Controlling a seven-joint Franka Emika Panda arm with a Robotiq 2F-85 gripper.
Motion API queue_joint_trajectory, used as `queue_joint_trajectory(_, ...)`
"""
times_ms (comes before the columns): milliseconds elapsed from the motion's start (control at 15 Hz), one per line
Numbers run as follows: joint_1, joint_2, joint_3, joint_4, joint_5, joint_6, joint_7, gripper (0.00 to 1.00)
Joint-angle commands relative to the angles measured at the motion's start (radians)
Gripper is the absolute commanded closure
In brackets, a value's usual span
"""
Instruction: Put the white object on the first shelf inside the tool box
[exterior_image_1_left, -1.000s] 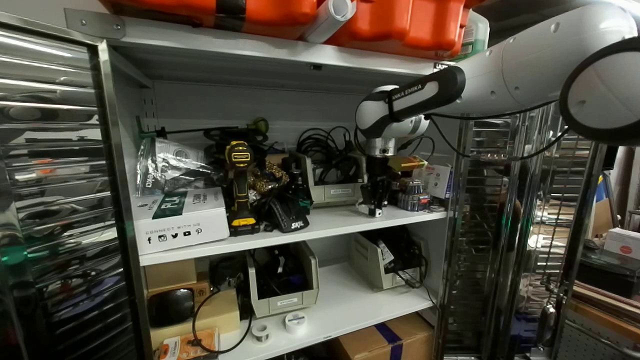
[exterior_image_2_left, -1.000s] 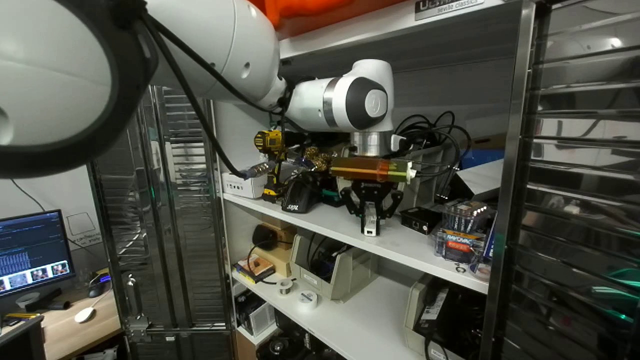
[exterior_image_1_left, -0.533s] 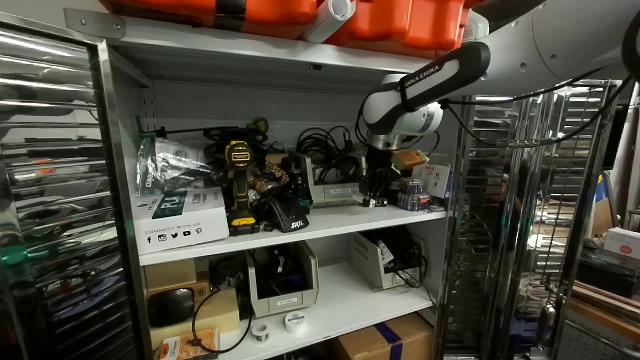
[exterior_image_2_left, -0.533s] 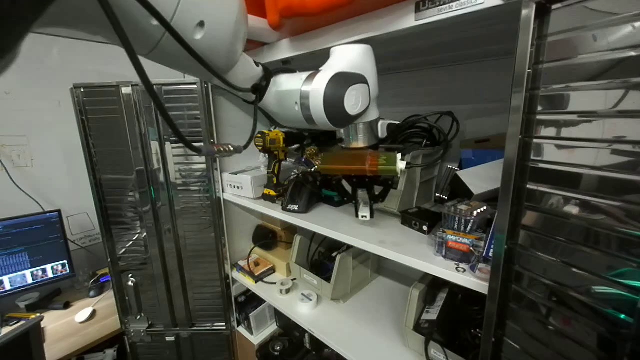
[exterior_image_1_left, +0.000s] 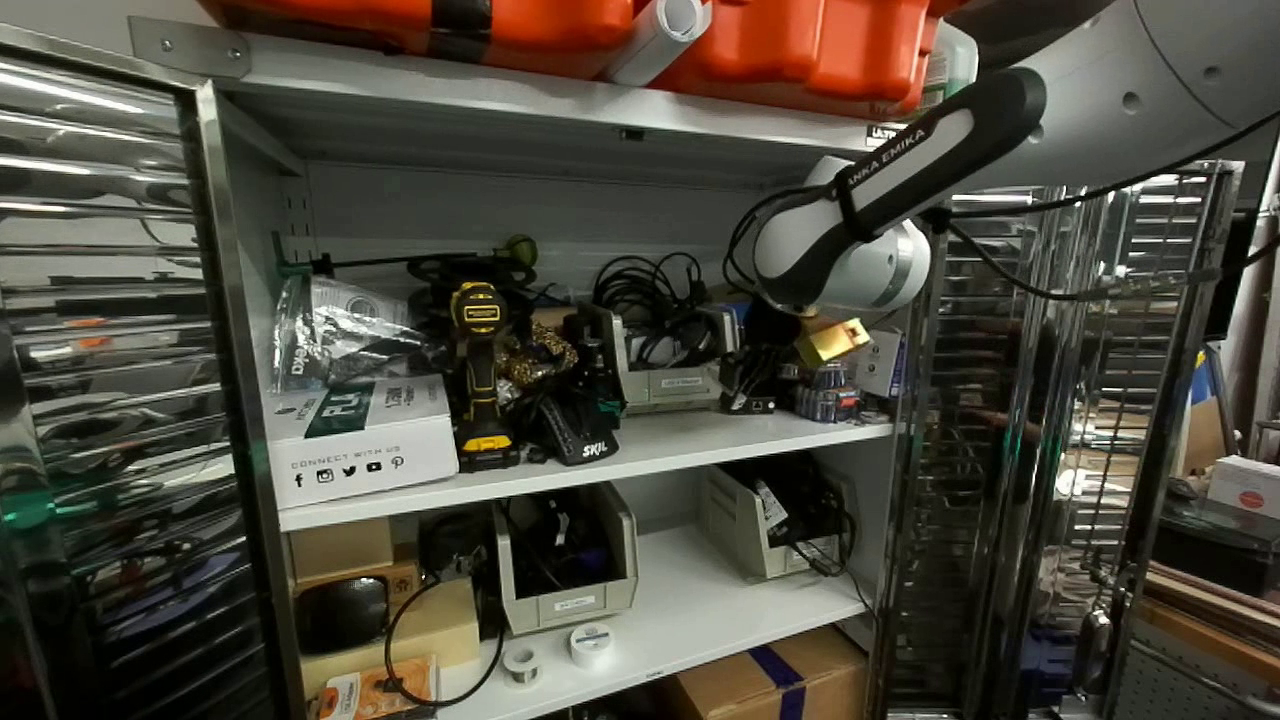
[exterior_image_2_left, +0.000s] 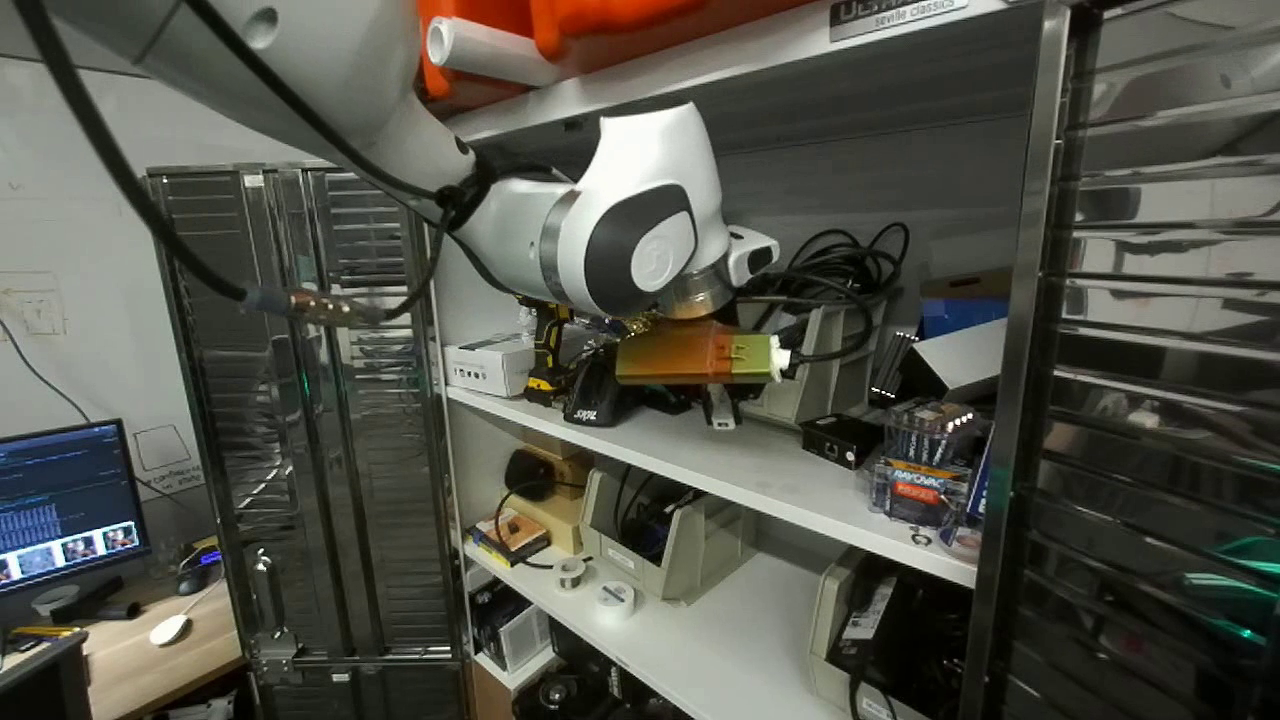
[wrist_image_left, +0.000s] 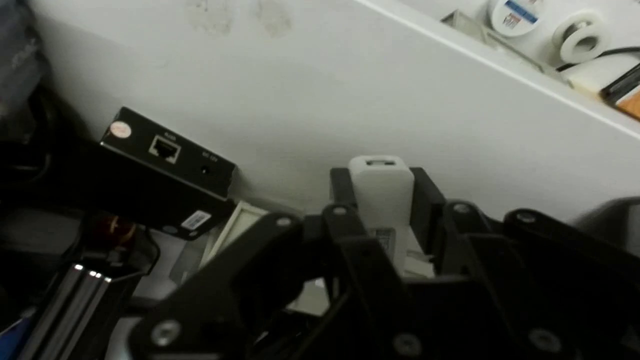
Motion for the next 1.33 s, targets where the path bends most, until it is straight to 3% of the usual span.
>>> queue_joint_trajectory(0,-0.019,0.006,0.042,-0.079,0.05,0.276,-0.026,0.86)
queue_joint_trajectory(267,-0.032,0.077,0.11,-0.071,0.116,0.565,-0.046,0.86)
queue_joint_trajectory(533,-0.082,0.141,0.195,0.007,0.107,0.751,-0.006,0.86)
queue_joint_trajectory(733,-0.099,0.192,0.216,0.09,0.086,0.857,0.015,0.86)
queue_joint_trajectory(933,-0.074,0.262,0.181,0.187,0.088,0.93,0.0,0.86)
queue_joint_trajectory(1000,0.005,0.289,0.059,0.228,-0.004,0.937,0.127,0.86)
queue_joint_trajectory(1067,0.017,0.314,0.036,0.26,-0.018,0.936,0.138,0.86)
queue_joint_trajectory(1133,0.004,0.344,0.069,0.303,0.06,0.925,0.055,0.86)
queue_joint_trajectory(1267,0.041,0.383,0.023,0.359,0.079,0.896,0.073,0.86)
